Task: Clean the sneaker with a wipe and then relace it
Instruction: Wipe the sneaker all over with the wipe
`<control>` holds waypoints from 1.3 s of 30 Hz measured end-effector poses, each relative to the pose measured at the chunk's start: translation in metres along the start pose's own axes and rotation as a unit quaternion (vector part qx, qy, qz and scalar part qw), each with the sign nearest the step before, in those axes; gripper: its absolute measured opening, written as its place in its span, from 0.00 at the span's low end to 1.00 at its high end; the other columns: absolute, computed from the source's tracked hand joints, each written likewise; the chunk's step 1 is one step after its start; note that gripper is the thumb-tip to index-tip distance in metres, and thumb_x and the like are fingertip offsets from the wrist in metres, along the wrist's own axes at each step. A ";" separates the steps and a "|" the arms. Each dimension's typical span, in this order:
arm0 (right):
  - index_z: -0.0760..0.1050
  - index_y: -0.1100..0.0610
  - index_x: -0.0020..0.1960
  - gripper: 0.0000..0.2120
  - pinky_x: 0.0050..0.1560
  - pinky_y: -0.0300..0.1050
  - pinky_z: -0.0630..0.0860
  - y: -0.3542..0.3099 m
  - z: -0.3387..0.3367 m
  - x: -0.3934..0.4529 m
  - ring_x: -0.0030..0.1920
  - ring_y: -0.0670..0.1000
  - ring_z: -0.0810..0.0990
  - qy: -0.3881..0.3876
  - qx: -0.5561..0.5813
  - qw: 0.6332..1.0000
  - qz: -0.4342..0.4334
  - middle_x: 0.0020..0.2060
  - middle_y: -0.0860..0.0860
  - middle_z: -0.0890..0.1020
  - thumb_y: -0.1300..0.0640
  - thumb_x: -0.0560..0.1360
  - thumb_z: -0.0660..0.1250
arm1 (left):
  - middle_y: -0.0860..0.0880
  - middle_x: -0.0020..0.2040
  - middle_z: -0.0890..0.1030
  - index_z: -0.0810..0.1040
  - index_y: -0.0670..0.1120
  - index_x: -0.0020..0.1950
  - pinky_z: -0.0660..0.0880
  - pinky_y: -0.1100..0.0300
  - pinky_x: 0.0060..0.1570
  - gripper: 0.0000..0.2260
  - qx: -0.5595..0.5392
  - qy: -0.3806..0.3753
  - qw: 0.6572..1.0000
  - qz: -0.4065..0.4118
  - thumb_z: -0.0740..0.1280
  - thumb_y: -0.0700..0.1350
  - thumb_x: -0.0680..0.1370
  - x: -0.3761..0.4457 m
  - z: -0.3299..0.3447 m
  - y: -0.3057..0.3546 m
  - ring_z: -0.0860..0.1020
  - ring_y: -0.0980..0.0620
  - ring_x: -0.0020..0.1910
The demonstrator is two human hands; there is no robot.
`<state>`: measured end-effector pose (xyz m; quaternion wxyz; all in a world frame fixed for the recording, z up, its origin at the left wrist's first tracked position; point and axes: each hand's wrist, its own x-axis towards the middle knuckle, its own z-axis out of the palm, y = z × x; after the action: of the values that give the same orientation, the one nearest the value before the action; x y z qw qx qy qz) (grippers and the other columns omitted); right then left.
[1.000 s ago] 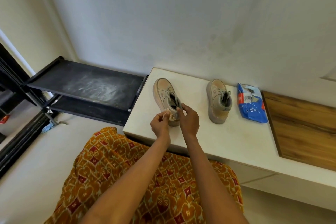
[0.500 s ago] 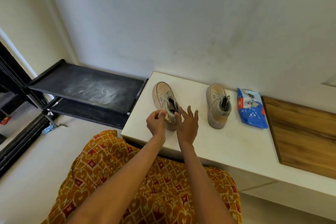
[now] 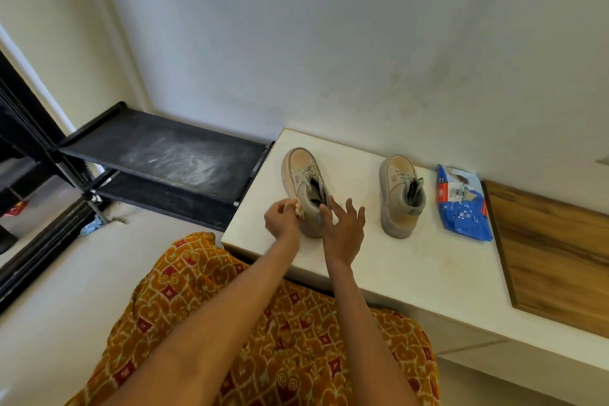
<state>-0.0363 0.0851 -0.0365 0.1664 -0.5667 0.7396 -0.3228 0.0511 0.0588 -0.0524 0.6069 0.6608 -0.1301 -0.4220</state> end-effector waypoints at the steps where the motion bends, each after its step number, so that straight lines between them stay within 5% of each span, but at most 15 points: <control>1: 0.74 0.48 0.66 0.19 0.68 0.55 0.63 0.000 0.000 0.001 0.76 0.54 0.54 -0.001 0.005 1.000 0.002 0.72 0.52 0.67 0.43 0.77 0.61 | 0.43 0.49 0.82 0.80 0.42 0.49 0.79 0.60 0.45 0.04 0.014 -0.013 1.000 0.021 0.67 0.39 0.76 0.005 0.004 0.012 0.80 0.48 0.48; 8: 0.73 0.49 0.66 0.19 0.69 0.53 0.62 0.005 0.005 0.001 0.76 0.53 0.54 -0.014 0.052 0.999 -0.003 0.70 0.51 0.69 0.44 0.78 0.60 | 0.44 0.47 0.83 0.82 0.42 0.48 0.80 0.58 0.47 0.05 0.093 -0.101 0.974 0.180 0.70 0.41 0.75 -0.003 0.005 0.018 0.80 0.50 0.47; 15: 0.74 0.48 0.66 0.19 0.70 0.52 0.60 0.005 -0.002 0.005 0.76 0.52 0.53 -0.025 0.035 0.999 -0.002 0.71 0.51 0.68 0.44 0.77 0.61 | 0.43 0.47 0.83 0.82 0.41 0.48 0.80 0.57 0.45 0.05 0.074 -0.023 0.995 0.065 0.68 0.40 0.76 0.019 0.013 0.015 0.81 0.46 0.49; 22: 0.74 0.48 0.66 0.19 0.70 0.52 0.60 0.009 0.002 0.004 0.76 0.51 0.53 -0.018 0.068 0.998 -0.003 0.71 0.50 0.68 0.44 0.77 0.62 | 0.47 0.47 0.83 0.82 0.44 0.49 0.78 0.67 0.41 0.05 0.089 -0.073 0.985 0.127 0.70 0.43 0.75 0.000 -0.002 -0.001 0.80 0.52 0.47; 30: 0.76 0.46 0.62 0.18 0.70 0.55 0.63 0.012 -0.006 0.011 0.76 0.51 0.53 -0.019 0.073 0.997 -0.022 0.71 0.50 0.68 0.42 0.75 0.64 | 0.43 0.42 0.83 0.83 0.42 0.46 0.70 0.50 0.53 0.07 0.320 -0.011 0.890 0.325 0.71 0.45 0.74 0.023 -0.003 0.007 0.77 0.46 0.45; 39: 0.76 0.42 0.61 0.17 0.71 0.51 0.55 0.041 -0.033 0.037 0.76 0.51 0.50 -0.061 0.087 0.994 -0.027 0.73 0.49 0.65 0.41 0.73 0.66 | 0.45 0.48 0.82 0.78 0.45 0.53 0.67 0.52 0.59 0.09 0.273 -0.085 0.862 0.419 0.70 0.41 0.74 -0.003 -0.004 -0.005 0.77 0.47 0.48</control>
<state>-0.0976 0.0658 -0.0349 0.2507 -0.5887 0.6816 -0.3549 0.0504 0.0646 -0.0563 0.5080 0.6449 -0.5558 -0.1305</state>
